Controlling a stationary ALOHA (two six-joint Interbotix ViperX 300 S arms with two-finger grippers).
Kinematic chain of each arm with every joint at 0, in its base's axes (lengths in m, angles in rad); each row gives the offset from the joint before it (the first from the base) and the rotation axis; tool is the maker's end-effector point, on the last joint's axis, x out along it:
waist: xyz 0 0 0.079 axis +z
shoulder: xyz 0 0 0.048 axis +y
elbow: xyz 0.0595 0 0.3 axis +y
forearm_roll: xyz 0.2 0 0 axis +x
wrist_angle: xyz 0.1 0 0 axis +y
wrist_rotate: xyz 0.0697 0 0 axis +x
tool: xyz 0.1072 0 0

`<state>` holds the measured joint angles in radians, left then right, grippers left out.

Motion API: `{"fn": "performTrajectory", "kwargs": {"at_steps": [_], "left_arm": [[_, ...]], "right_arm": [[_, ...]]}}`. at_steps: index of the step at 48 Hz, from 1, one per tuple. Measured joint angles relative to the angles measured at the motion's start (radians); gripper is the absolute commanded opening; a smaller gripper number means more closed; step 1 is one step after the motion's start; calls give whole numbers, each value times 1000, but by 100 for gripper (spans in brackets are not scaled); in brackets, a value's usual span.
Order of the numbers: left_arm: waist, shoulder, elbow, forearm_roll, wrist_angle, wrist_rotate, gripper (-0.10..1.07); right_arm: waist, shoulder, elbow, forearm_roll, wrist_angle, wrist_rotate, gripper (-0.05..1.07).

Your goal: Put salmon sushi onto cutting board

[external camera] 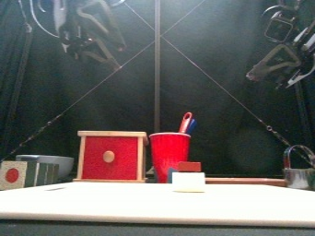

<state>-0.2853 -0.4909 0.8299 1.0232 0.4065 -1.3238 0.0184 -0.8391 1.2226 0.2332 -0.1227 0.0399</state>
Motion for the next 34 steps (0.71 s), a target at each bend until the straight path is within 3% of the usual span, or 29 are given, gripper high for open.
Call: {"fn": "performTrajectory", "kwargs": {"at_steps": [6,16,34], "left_arm": [[5,-78,74,17,-15,3,86],[67,-204,150,31,-67,8,86],[195,-293,232,117,-219,18,86]], "right_arm": [[0,3,0,37,0,0,5],[-3,21,0,67,0,0,5],[-40,69,-12,40,0,-3,5]]}}
